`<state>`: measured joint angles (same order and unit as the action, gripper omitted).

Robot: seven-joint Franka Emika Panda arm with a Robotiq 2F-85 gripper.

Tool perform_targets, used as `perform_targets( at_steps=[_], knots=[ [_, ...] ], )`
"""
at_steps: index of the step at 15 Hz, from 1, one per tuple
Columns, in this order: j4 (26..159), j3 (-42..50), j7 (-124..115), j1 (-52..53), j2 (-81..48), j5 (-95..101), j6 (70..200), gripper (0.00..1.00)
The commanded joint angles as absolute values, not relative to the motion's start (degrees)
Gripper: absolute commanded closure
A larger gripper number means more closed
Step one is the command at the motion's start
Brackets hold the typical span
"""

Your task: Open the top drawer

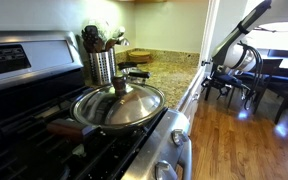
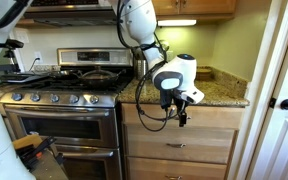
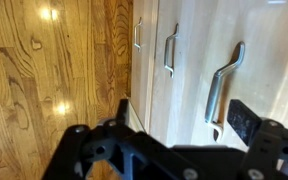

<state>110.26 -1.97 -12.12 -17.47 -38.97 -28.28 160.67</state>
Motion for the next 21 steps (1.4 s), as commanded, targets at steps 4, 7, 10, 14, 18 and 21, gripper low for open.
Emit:
perform_targets(
  at_steps=[4,7,10,14,18,21],
  knots=[
    [109.96,-3.82,-10.55,-19.36,-38.44,-30.60,158.48,0.00],
    [107.89,-3.05,-12.00,-18.46,-39.80,-30.12,156.89,0.00],
    [106.40,-2.25,-12.80,-18.02,-40.52,-29.86,155.01,0.00],
    [104.03,-1.43,-13.58,-17.81,-41.73,-29.78,152.80,0.00],
    [101.35,-0.16,-14.79,-17.28,-44.00,-29.28,152.07,0.00],
    [99.08,0.26,-15.68,-16.99,-46.04,-29.06,151.66,0.00]
  ],
)
